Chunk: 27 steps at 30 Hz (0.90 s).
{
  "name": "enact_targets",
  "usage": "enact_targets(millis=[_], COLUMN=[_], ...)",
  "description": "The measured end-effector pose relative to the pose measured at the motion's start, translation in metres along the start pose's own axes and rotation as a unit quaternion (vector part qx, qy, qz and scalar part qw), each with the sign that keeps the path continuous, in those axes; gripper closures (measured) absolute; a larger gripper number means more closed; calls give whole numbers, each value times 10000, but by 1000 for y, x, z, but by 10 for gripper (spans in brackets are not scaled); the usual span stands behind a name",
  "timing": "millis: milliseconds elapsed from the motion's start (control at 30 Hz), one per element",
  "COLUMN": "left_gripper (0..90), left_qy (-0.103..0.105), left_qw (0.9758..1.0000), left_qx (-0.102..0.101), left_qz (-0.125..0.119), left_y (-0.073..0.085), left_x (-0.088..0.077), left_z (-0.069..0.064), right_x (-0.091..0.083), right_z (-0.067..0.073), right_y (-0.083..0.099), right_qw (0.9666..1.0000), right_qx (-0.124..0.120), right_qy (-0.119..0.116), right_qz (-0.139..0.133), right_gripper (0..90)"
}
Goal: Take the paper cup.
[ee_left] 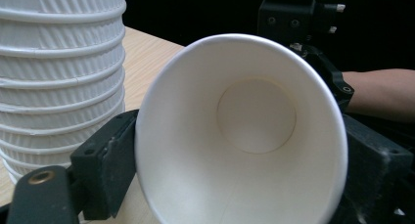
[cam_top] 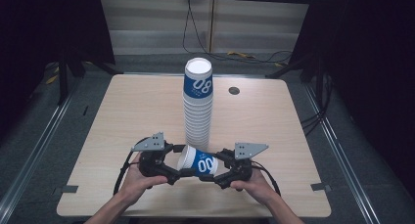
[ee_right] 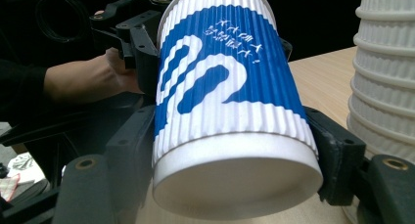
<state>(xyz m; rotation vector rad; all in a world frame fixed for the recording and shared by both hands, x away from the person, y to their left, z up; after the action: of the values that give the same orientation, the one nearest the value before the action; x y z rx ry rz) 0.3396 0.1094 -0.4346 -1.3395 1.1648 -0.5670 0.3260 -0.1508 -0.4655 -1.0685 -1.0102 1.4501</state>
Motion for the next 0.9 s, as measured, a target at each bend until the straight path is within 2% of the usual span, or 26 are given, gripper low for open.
enact_targets(millis=[233, 333, 433, 467, 500, 533, 633, 733, 800, 900], left_gripper=[174, 206, 208, 208, 208, 208, 207, 205, 203, 203], left_qy=[117, 218, 169, 189, 105, 168, 139, 74, -14, -139], left_qw=[9999, 9997, 9996, 9996, 9997, 9997, 9998, 9999, 10000, 9999], left_qx=[122, 140, 223, 198, 202, 187, 154, 107, 67, 31], left_qz=[34, -28, -39, -24, -30, -55, -28, -19, -31, -26], left_y=[0, 0, -1, -1, -1, -1, -2, -3, -3, -3], left_x=[-3, -3, -4, -5, -6, -6, -11, -17, -21, -29], left_z=[0, -1, -2, -1, -1, -1, 2, 6, 11, 17], right_x=[0, 1, 1, 1, 2, 2, 2, 1, -1, -4], right_z=[1, 0, -2, -2, -2, -2, -3, -2, -2, -4], right_y=[0, 0, 0, 0, 0, 1, 2, 3, 4, 6], right_qw=[9999, 9992, 9982, 9981, 9978, 9975, 9965, 9964, 9958, 9944], right_qx=[115, 328, 504, 525, 570, 581, 672, 636, 570, 573], right_qy=[-80, -77, -84, -66, -72, -85, -38, 59, 327, 495], right_qz=[87, 202, 315, 320, 340, 392, 496, 559, 645, 743], right_gripper=[293, 238, 217, 205, 196, 187, 162, 161, 159, 153])
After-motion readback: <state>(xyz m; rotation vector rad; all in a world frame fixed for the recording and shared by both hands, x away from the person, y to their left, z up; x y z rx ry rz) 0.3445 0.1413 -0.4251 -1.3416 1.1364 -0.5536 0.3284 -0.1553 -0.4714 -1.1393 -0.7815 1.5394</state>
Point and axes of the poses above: each handheld gripper's, and its own axes: x roughly forward along the jaws, y roughly out of its underside, z roughly to its left, the point moved 1 cm from there along x, roughly forward along the jaws, and after that the axes turned 15 degrees about -y, right-handed, at the moved point
